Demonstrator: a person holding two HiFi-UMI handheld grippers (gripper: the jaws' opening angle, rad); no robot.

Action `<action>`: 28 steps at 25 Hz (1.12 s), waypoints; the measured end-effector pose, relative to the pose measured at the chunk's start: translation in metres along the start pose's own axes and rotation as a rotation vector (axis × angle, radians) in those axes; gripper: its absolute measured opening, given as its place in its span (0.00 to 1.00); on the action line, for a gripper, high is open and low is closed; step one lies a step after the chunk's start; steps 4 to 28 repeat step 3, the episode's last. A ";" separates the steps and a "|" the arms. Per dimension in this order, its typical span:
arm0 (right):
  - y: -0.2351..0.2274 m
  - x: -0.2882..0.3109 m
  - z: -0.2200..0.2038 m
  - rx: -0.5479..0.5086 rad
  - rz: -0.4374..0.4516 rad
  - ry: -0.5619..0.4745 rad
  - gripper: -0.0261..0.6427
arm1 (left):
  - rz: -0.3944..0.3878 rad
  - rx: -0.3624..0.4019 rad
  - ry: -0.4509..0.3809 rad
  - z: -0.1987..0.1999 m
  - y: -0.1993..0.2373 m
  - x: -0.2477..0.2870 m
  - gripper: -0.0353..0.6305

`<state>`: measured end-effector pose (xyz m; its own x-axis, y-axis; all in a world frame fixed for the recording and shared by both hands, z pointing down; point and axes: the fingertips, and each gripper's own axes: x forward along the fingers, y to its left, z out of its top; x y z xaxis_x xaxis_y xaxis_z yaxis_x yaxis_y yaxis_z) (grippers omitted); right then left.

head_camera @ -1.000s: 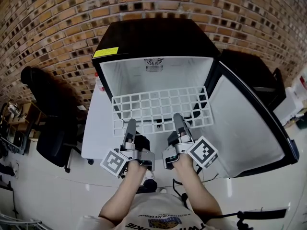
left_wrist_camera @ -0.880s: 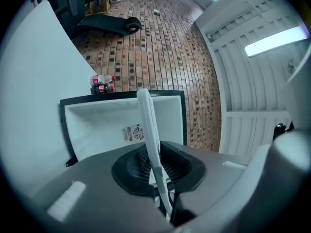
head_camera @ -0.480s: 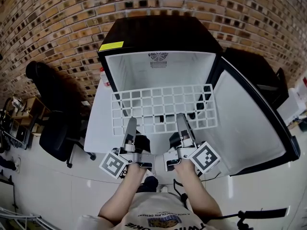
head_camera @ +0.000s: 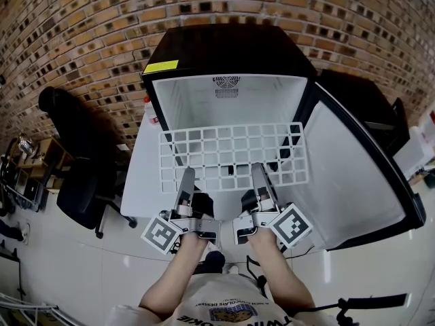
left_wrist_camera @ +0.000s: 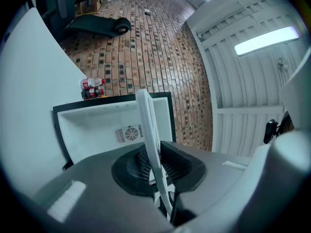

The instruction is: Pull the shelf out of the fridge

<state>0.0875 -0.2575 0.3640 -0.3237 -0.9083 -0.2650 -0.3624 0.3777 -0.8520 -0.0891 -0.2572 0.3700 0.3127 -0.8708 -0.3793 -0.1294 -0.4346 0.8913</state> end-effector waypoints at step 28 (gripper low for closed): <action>0.001 0.001 -0.001 -0.007 0.001 0.001 0.15 | 0.003 -0.002 0.001 0.001 0.001 0.000 0.09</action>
